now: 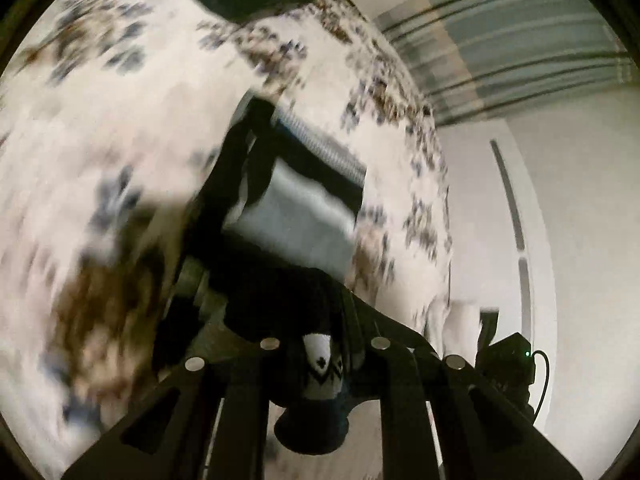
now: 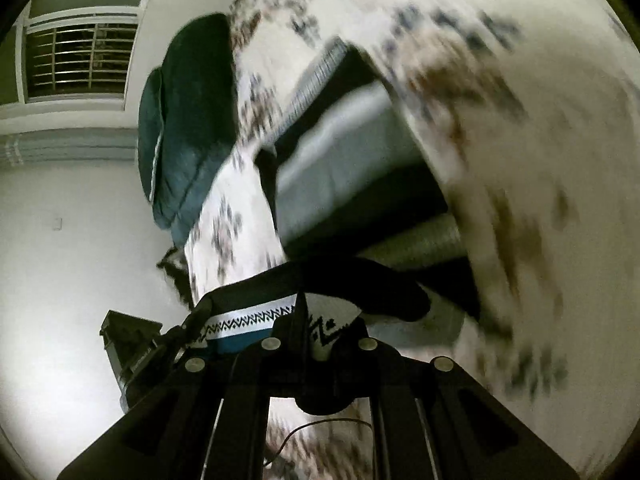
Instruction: Fold small clothes
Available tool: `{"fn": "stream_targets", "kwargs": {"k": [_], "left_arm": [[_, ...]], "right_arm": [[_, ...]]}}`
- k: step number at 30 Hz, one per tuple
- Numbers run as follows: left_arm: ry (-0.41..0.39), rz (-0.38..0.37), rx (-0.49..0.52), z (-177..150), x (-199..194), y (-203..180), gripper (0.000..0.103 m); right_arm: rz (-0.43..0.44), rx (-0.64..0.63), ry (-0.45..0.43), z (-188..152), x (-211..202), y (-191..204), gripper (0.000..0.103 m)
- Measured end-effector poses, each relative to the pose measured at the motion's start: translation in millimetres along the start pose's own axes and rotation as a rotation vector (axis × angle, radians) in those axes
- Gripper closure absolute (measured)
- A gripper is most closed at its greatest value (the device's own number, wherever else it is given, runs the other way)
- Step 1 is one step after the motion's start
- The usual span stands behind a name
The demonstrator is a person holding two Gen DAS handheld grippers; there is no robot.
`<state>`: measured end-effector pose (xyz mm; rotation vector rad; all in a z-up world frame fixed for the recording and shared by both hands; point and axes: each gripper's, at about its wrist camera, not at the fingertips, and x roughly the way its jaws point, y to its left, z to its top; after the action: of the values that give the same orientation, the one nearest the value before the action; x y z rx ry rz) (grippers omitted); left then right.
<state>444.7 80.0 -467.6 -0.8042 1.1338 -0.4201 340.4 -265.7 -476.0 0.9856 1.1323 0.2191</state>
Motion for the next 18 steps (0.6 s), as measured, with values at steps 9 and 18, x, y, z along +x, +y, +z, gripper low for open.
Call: {"fn": "stream_targets", "kwargs": {"k": [9,18], "left_arm": [[0.037,-0.017,-0.082,150,94,26,0.082],[-0.015,-0.013,-0.118,187,102,54,0.05]], "right_arm": [[-0.018,0.031,-0.058,173,92,42,0.093],[-0.002,0.055,-0.08,224,108,35,0.049]]}}
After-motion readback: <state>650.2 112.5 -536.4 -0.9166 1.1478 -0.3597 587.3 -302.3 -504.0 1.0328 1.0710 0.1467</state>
